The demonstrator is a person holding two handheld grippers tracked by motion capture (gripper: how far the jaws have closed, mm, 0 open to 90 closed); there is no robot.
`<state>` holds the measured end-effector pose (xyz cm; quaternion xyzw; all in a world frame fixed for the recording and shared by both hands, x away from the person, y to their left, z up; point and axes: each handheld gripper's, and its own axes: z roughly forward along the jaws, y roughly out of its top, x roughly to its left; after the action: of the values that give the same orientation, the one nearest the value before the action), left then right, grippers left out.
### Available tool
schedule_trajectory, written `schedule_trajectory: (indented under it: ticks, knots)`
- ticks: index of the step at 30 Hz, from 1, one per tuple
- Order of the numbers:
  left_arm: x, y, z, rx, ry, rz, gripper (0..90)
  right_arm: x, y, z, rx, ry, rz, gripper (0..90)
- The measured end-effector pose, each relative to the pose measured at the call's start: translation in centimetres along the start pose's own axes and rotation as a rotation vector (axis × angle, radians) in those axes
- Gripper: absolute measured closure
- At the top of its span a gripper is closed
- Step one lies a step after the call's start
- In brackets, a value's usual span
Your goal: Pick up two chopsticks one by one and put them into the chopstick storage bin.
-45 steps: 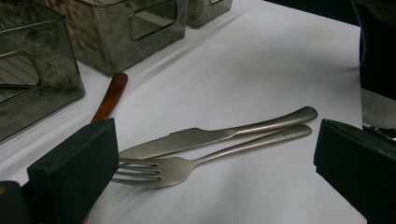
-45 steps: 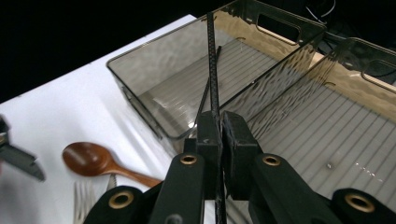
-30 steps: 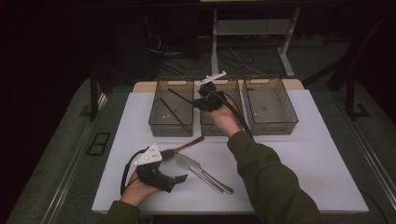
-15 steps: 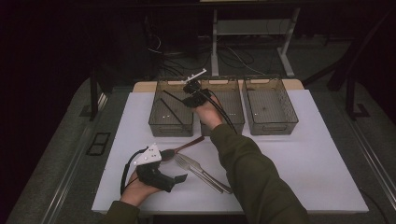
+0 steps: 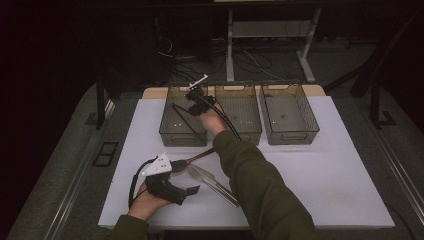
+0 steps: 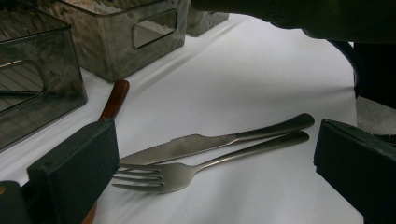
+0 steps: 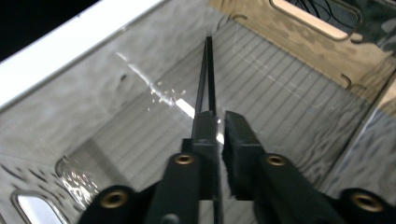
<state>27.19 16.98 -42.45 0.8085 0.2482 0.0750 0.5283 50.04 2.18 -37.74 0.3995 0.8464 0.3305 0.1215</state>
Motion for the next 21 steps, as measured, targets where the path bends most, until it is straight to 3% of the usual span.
schedule_trajectory:
  ticks: [9,13,21]
  knots:
    - [0.0,0.0,0.1,0.002,0.000,0.000,0.0,0.1,0.0,-1.1,-0.040,0.043,-0.008,68.5]
    - [0.0,0.0,0.1,0.003,0.001,0.002,0.0,0.0,-0.3,-2.2,-0.067,0.094,-0.015,58.6]
    - [0.0,0.0,0.1,0.008,0.007,0.006,0.0,-0.6,-1.7,-5.0,-0.124,0.138,-0.034,49.5]
